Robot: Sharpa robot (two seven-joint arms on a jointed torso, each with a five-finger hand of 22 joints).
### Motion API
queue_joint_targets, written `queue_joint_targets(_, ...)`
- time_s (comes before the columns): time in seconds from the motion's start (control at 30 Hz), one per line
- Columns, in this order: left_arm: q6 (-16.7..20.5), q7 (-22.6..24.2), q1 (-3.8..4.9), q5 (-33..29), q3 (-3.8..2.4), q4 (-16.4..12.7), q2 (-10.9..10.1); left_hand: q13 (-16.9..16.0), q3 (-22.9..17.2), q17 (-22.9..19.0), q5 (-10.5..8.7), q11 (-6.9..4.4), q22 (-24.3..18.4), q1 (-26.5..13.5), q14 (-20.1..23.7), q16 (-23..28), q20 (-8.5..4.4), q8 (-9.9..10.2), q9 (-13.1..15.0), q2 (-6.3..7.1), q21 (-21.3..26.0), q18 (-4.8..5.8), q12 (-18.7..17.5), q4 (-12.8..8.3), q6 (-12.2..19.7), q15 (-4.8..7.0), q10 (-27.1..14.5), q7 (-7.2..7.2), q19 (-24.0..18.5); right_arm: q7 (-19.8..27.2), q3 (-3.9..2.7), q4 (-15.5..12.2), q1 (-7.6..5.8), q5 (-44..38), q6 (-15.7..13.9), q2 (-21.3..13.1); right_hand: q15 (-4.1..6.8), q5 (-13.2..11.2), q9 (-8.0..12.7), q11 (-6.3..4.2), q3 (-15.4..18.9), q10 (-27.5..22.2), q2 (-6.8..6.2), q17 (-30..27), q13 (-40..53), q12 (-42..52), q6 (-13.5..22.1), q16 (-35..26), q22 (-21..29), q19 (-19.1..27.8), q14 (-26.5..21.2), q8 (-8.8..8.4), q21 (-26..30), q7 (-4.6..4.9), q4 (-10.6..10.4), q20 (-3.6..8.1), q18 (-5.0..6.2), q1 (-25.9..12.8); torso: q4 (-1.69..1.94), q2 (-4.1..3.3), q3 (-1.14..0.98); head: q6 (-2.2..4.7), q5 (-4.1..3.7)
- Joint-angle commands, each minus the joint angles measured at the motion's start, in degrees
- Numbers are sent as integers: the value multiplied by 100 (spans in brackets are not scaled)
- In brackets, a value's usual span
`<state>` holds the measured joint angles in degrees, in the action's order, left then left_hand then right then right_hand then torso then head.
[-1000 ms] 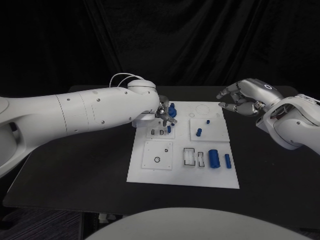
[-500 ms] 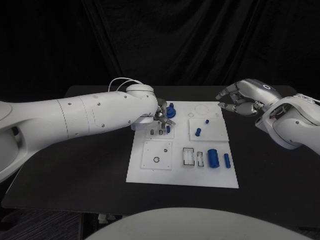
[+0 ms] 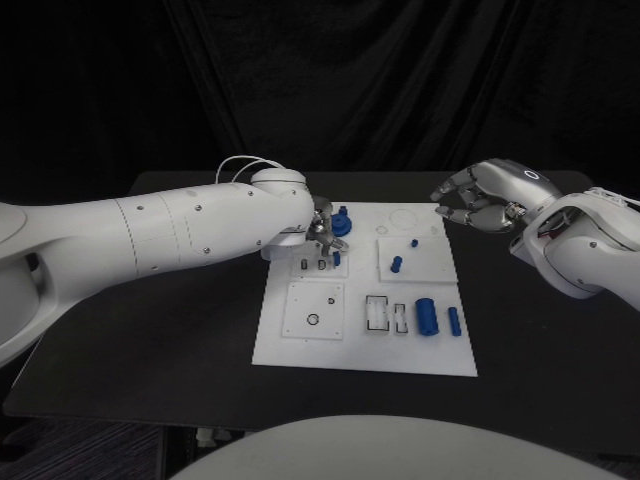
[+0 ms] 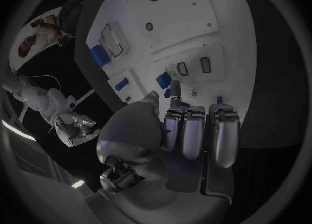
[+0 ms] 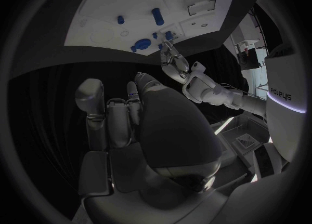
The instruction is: Assemble the parts on the task board
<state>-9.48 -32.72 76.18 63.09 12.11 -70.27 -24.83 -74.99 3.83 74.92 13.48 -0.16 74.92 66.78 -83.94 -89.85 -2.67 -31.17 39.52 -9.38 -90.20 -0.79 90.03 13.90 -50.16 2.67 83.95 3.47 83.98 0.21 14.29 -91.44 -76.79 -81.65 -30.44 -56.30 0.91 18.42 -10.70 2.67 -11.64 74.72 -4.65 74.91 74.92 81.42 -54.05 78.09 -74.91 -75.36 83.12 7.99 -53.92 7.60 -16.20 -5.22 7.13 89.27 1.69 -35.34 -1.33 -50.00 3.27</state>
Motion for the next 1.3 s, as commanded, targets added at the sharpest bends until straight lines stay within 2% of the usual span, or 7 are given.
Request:
queue_joint_targets(0.03,26,180,-19,17,-5,23,23,-1501,-25,1508,36,-28,1508,30,-606,-15,-49,19,12,27,20,79,-3,-2,50,32,605,-10,602,-137,-5,4,12,-5,55,1,-4,26,8,24,-36,12,41,326,260,10,-51,22,-608,-32,43,-23,27,-6,6,-5,-33,-2,3,-3,-5,0,-6)
queue_joint_targets(0.33,13,280,-48,17,-5,70,68,-1501,-61,1508,47,-33,1508,22,-606,-15,-52,29,42,19,20,79,-3,1,4,35,605,-18,602,-162,-5,17,12,-5,120,20,-4,46,8,25,-44,-12,42,309,239,-4,-58,7,-600,-23,35,-25,57,-7,8,-5,-27,0,-5,-2,-4,0,22)
queue_joint_targets(0.77,-57,317,-91,17,-5,149,111,-1501,-102,1508,55,-40,1508,24,-606,-15,-56,75,54,33,20,79,-3,-10,-44,41,605,-28,602,-183,-5,32,12,-5,202,32,-8,56,8,30,-39,-23,30,292,229,-11,-69,-7,-593,-14,27,-26,84,-3,-2,-7,-22,-23,-2,-4,-9,0,18)
queue_joint_targets(1.03,-120,288,-113,17,-5,154,118,-1501,-155,1508,69,-56,1508,25,-606,-15,-65,111,76,51,20,79,-3,-28,-132,53,605,-49,602,-165,-5,53,12,-5,259,68,-12,62,8,34,-33,-32,17,278,220,-16,-83,-20,-590,-11,20,-27,96,-2,-12,-10,-21,-51,-1,-2,-2,0,33)
queue_joint_targets(1.3,-177,256,-123,17,-5,150,112,-1501,-180,1508,75,-65,1508,27,-606,-15,-71,126,87,60,20,79,-3,-39,-171,60,605,-58,602,-148,-5,68,12,-5,309,87,-14,75,8,34,-22,-43,-1,266,209,-21,-94,-29,-585,-6,14,-31,114,-3,-22,-13,-18,-90,0,-3,-7,0,28)
